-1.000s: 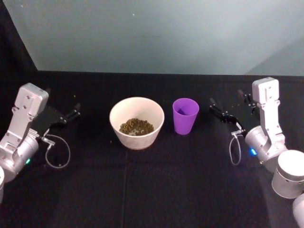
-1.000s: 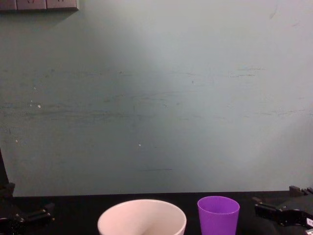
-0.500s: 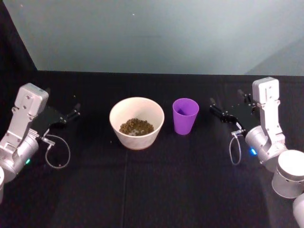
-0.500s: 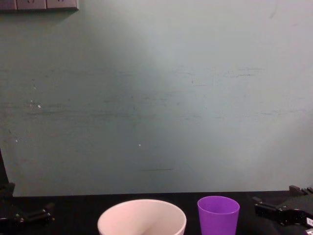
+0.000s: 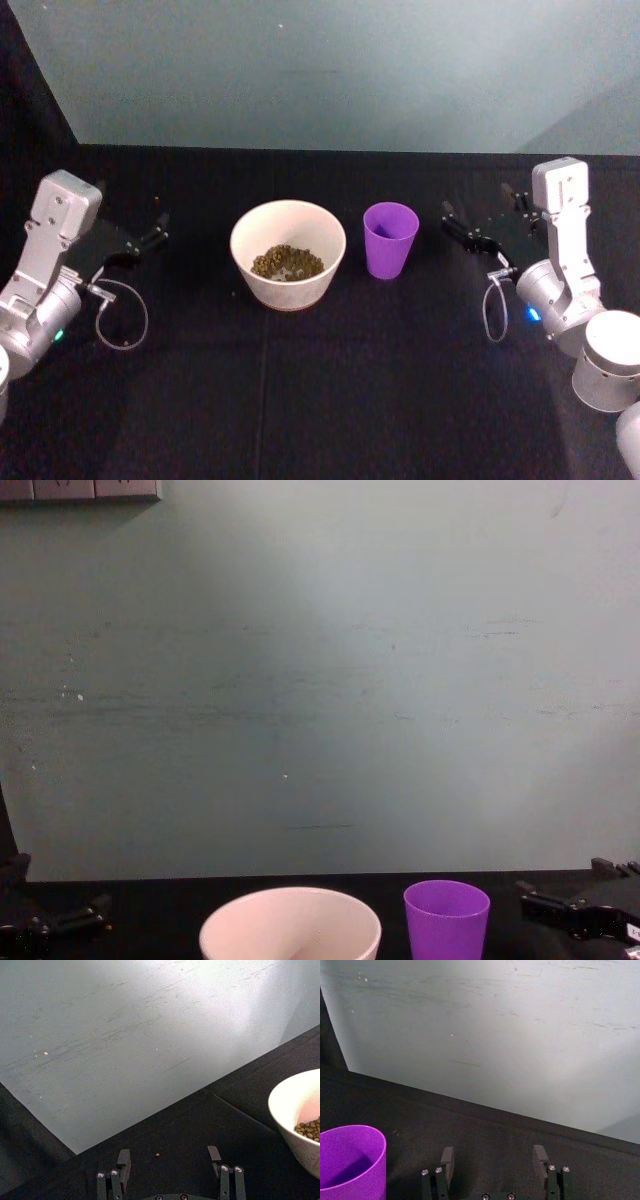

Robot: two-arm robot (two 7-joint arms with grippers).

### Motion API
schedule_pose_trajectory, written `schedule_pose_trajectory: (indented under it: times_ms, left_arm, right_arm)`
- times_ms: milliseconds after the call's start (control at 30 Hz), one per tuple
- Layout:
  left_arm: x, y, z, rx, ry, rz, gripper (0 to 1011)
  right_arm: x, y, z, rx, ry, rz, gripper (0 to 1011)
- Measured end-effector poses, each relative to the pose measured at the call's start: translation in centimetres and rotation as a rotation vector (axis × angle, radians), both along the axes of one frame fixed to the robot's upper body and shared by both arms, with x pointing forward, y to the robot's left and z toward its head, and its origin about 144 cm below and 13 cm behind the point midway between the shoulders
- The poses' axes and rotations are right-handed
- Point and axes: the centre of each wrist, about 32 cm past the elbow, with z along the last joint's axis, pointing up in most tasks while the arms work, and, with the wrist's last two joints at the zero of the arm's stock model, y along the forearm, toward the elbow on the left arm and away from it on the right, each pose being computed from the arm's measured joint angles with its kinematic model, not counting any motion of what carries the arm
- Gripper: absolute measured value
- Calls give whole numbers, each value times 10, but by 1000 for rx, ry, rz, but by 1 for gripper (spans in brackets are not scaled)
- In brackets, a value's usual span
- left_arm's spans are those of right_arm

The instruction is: Pick up the cup and pour the mung beans from the cup into the bowl.

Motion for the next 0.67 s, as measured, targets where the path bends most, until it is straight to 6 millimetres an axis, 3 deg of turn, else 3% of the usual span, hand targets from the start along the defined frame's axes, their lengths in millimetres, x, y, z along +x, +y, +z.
schedule_pose_trajectory:
  times_ms: [667]
  left_arm:
    - [0,0,0,0,0,0,1000]
  right_arm:
    - [0,0,0,0,0,0,1003]
